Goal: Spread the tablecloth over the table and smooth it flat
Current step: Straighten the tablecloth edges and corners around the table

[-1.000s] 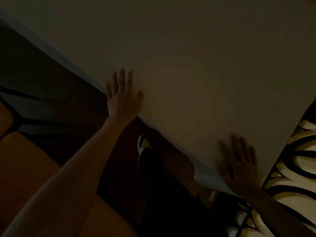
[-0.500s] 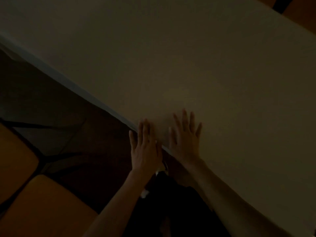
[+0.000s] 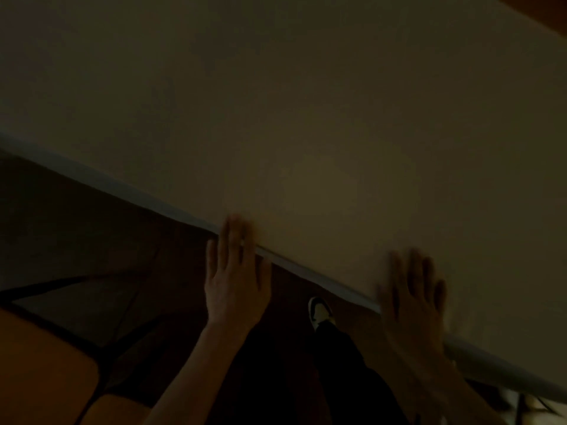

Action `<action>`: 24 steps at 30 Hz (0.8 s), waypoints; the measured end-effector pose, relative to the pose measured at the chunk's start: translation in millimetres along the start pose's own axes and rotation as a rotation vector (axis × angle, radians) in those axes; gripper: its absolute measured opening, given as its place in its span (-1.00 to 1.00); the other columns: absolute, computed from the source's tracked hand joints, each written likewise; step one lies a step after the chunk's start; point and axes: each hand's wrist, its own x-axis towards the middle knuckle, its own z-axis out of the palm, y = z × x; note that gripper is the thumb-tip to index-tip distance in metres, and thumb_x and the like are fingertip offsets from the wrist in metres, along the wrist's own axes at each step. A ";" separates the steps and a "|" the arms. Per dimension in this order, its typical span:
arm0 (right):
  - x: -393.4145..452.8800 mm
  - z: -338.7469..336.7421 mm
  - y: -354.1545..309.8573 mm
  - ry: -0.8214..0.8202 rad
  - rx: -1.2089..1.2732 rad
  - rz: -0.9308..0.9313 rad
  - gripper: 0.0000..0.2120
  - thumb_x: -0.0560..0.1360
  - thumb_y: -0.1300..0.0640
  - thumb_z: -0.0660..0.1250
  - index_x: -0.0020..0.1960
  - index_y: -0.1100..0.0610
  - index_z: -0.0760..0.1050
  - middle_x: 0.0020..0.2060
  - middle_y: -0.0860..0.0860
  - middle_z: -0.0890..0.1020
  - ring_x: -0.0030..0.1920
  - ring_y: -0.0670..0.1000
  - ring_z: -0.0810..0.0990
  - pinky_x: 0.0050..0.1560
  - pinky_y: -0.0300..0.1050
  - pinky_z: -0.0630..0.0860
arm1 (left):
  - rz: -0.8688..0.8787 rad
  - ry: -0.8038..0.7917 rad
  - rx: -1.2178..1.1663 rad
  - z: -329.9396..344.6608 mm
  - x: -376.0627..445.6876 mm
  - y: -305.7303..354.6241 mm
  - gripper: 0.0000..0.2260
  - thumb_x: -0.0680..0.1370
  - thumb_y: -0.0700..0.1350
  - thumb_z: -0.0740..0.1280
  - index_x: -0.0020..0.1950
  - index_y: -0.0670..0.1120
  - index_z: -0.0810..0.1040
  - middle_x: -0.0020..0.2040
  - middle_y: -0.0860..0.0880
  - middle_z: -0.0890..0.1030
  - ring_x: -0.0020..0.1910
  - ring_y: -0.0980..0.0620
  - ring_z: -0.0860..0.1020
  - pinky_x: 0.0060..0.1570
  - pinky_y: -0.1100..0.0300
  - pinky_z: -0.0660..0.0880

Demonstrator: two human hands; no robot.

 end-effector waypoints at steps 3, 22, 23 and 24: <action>-14.4 -4.0 -33.2 -0.001 0.050 0.077 -0.33 0.57 -0.22 -0.19 0.62 -0.04 -0.21 0.61 0.12 -0.19 0.59 0.18 -0.29 0.51 0.41 -0.10 | -0.059 0.052 0.003 -30.3 33.0 -40.9 -0.37 0.65 0.18 -0.08 0.63 -0.11 -0.13 0.63 -0.12 -0.19 0.59 -0.10 -0.26 0.55 -0.15 -0.14; 54.5 -11.7 -182.3 0.020 -0.025 -0.110 -0.37 0.60 -0.21 -0.17 0.62 -0.08 -0.19 0.62 0.15 -0.08 0.60 0.21 -0.15 0.51 0.38 -0.05 | -0.077 0.124 -0.030 -79.5 104.8 -179.7 -0.44 0.67 0.13 -0.09 0.64 -0.04 -0.07 0.64 0.02 -0.07 0.60 0.05 -0.20 0.54 -0.22 -0.08; 55.2 -11.8 -182.0 0.014 -0.030 -0.099 -0.36 0.60 -0.21 -0.15 0.63 -0.06 -0.17 0.62 0.16 -0.05 0.60 0.23 -0.12 0.50 0.41 -0.02 | -0.108 0.123 -0.023 -84.5 108.9 -190.3 -0.42 0.67 0.16 -0.10 0.63 -0.04 -0.10 0.64 0.02 -0.09 0.60 0.06 -0.21 0.53 -0.21 -0.11; 54.9 -12.7 -183.0 0.001 -0.035 -0.093 -0.36 0.60 -0.21 -0.14 0.63 -0.05 -0.15 0.61 0.18 -0.02 0.60 0.25 -0.09 0.48 0.42 0.01 | -0.136 0.118 -0.020 -89.3 112.5 -202.7 -0.41 0.67 0.18 -0.09 0.63 -0.03 -0.13 0.64 0.03 -0.11 0.60 0.04 -0.22 0.53 -0.19 -0.14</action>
